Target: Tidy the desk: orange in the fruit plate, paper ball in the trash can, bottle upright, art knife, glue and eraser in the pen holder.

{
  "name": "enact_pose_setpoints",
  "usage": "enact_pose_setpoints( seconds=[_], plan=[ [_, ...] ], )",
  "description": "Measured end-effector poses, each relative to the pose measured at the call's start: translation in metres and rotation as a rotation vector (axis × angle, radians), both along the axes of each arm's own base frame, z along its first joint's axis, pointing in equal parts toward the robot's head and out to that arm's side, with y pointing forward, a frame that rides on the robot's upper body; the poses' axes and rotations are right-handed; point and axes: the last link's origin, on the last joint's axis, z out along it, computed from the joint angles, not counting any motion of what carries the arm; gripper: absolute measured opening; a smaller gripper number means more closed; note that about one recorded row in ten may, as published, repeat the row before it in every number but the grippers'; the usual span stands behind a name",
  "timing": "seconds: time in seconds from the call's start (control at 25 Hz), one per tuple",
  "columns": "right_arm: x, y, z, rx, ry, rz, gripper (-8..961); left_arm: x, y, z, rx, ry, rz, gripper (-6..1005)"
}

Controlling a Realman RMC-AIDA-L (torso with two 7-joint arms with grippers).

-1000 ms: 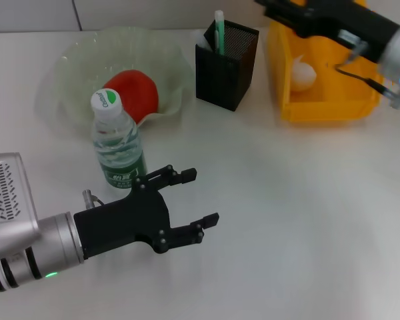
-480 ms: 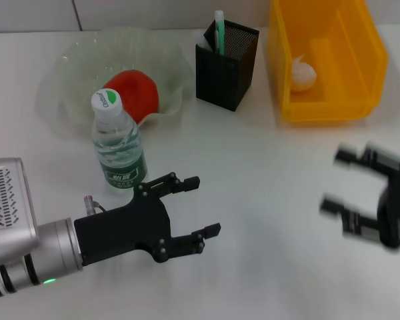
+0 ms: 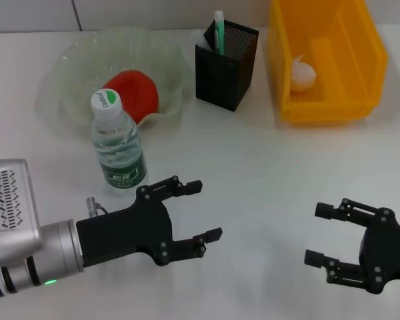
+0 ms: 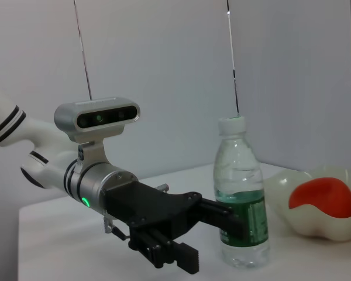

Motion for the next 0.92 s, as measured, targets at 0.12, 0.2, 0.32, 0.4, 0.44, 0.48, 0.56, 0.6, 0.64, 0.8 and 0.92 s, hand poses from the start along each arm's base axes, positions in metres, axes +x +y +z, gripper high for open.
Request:
enact_pose_setpoints(
  seconds=[0.12,0.2,0.32,0.4,0.44,0.48,0.56,0.6,0.64,0.8,0.92],
  plan=[
    [-0.0007,-0.0022,-0.0058,0.000,0.023,0.005,756,-0.0006,-0.0012,0.0011,0.000,-0.004,0.000,802],
    [-0.0006,-0.0025,-0.0063,-0.001,0.024,0.003,756,-0.0013,-0.0017,0.0011,0.000,-0.005,0.004,802],
    [-0.0007,-0.0026,-0.0067,-0.002,0.024,0.004,756,-0.0014,-0.0023,0.0004,-0.003,-0.005,0.006,802],
    [-0.0008,-0.0025,-0.0065,-0.001,0.026,0.003,756,-0.0013,-0.0023,0.0001,-0.003,-0.005,0.007,802],
    [-0.0003,-0.0023,-0.0060,0.005,0.026,-0.001,756,-0.0013,-0.0023,0.0000,-0.003,-0.005,0.007,802],
    [-0.0003,-0.0023,-0.0060,0.005,0.026,-0.001,756,-0.0012,-0.0023,0.0000,-0.003,-0.005,0.007,802],
    [0.0004,-0.0020,-0.0051,0.013,0.028,-0.008,756,-0.0013,-0.0018,0.0001,0.001,-0.006,0.010,802],
    [0.0008,-0.0017,-0.0045,0.019,0.030,-0.011,756,-0.0015,-0.0011,0.0003,0.005,-0.005,0.014,802],
    [0.0011,-0.0016,-0.0035,0.032,0.033,-0.013,756,-0.0015,-0.0005,0.0005,0.006,-0.006,0.017,802],
    [0.0018,-0.0032,-0.0034,0.052,0.034,-0.003,756,-0.0008,0.0001,0.0007,0.004,-0.010,0.020,802],
    [0.0013,-0.0036,-0.0037,0.061,0.041,0.000,756,-0.0014,0.0009,0.0006,0.009,-0.008,0.027,802]
  ],
)
